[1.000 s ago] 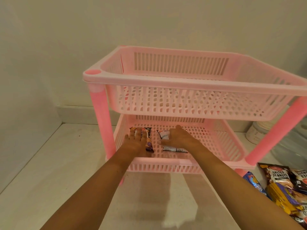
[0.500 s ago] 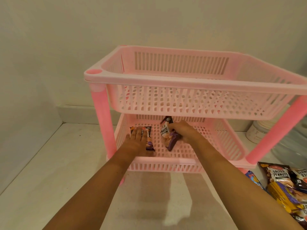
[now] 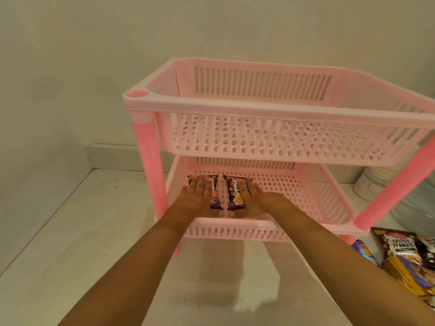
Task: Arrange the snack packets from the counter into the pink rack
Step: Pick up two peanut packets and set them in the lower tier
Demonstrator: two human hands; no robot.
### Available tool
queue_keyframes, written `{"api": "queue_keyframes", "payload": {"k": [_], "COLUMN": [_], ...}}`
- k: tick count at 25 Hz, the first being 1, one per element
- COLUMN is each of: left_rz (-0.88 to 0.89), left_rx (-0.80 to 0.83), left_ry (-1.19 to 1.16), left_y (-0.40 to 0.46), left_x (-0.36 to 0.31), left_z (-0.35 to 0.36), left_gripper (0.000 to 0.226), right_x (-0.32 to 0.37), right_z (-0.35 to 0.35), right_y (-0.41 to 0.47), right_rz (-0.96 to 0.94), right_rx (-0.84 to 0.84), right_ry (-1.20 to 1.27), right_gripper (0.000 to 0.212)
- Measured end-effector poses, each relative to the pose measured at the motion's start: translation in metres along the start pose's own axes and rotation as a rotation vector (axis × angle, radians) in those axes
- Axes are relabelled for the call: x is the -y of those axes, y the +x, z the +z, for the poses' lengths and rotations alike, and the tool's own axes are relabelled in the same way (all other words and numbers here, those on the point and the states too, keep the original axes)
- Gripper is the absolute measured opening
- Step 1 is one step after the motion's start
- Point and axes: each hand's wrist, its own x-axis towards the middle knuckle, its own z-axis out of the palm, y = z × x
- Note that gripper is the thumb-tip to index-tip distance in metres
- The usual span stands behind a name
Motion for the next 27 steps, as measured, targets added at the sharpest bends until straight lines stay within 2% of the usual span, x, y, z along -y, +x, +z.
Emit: {"api": "queue_keyframes", "payload": {"k": [9,16,19,21,23,25,27], "left_rz": [0.0,-0.04,-0.057,-0.037,0.019,0.115,0.22], "left_rx": [-0.079,-0.12,-0.159,-0.233,-0.353,-0.533,-0.7], "left_ry": [0.152,0.125,0.112,0.025,-0.125,-0.272,-0.344], "left_y": [0.015,0.025,0.015,-0.001,-0.025,-0.054,-0.085], "left_x": [0.008,0.012,0.004,-0.011,-0.031,-0.055,-0.084], "left_z": [-0.012,-0.015,-0.021,-0.026,-0.027,-0.022,-0.01], "left_gripper": [0.089,0.087,0.089,0.083,0.065,0.043,0.039], "right_x": [0.016,0.019,0.018,0.017,0.015,0.008,-0.003], "right_z": [-0.009,-0.013,-0.017,-0.018,-0.013,0.002,0.028], "right_y": [0.02,0.02,-0.001,-0.027,-0.059,-0.093,-0.125], "right_rz": [-0.009,-0.008,-0.052,-0.096,-0.133,-0.137,-0.136], "right_rx": [-0.111,-0.143,-0.186,-0.271,-0.419,-0.654,-0.914], "right_ry": [0.097,0.026,0.092,0.24,0.336,0.376,0.447], "right_gripper": [0.095,0.096,0.093,0.088,0.074,0.051,0.033]}}
